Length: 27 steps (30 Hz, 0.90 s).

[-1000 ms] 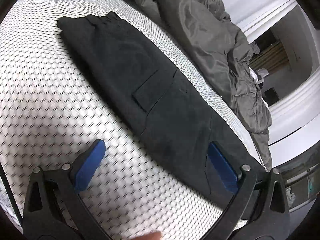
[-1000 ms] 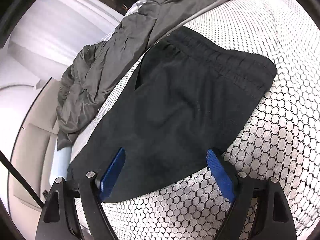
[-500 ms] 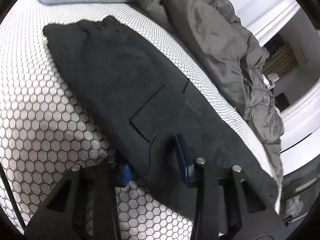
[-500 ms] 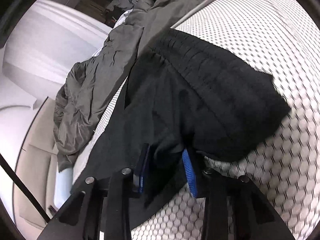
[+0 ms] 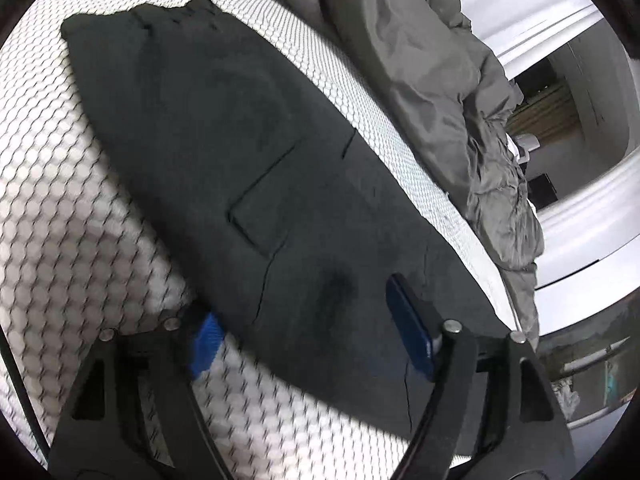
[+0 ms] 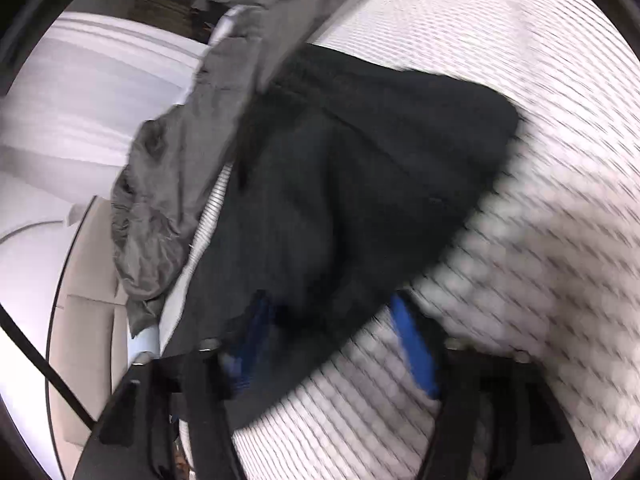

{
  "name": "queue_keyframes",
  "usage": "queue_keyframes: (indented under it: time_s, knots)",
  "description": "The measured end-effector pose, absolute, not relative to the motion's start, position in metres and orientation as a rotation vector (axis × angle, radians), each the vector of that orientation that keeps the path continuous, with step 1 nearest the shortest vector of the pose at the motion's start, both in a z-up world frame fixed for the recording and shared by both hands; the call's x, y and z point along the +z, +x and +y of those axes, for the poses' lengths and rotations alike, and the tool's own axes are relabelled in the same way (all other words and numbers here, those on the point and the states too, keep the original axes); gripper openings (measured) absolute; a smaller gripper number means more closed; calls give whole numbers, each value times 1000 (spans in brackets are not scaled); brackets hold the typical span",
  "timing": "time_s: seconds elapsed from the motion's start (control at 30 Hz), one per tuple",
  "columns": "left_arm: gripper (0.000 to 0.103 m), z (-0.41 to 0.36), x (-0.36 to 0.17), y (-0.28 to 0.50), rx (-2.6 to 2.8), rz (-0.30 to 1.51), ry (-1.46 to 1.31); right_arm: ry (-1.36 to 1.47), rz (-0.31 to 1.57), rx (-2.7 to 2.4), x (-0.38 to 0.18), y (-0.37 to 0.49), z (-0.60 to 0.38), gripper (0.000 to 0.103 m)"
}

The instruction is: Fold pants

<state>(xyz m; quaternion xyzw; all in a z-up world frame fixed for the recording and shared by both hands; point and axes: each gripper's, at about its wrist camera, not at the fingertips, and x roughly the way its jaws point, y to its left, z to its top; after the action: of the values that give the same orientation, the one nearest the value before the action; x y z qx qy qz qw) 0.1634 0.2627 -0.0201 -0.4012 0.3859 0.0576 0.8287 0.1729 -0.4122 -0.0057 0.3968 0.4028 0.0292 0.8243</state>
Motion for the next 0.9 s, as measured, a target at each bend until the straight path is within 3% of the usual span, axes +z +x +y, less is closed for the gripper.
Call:
queue_keyframes:
  time_s: [0.07, 0.1, 0.13, 0.2, 0.23, 0.3, 0.43, 0.57, 0.63, 0.67, 0.9]
  knots:
    - [75, 259, -20, 168, 135, 812, -820, 847, 781, 47, -7, 186, -409, 83]
    - [75, 257, -19, 169, 143, 808, -810, 852, 777, 33, -9, 189, -408, 78]
    - [75, 255, -19, 169, 154, 793, -810, 842, 781, -10, -10, 191, -407, 63]
    - [75, 253, -19, 170, 176, 760, -819, 844, 789, -13, -10, 190, -406, 49]
    - [74, 253, -19, 170, 187, 751, -821, 866, 792, 10, -10, 188, -406, 37]
    - [66, 255, -18, 169, 226, 724, -821, 906, 795, 48, -11, 184, -407, 28]
    - [34, 264, -23, 172, 295, 713, -818, 948, 773, 96, -18, 177, -410, 28]
    - [15, 271, -22, 167, 278, 703, -826, 923, 741, 92, -18, 176, -409, 22]
    - [12, 274, -20, 165, 260, 698, -822, 950, 700, 113, -16, 170, -410, 8]
    - [10, 275, -19, 163, 254, 695, -821, 957, 693, 124, -15, 167, -410, 6]
    - [8, 270, -3, 117, 259, 689, -739, 918, 664, 155, 5, 125, -403, 4]
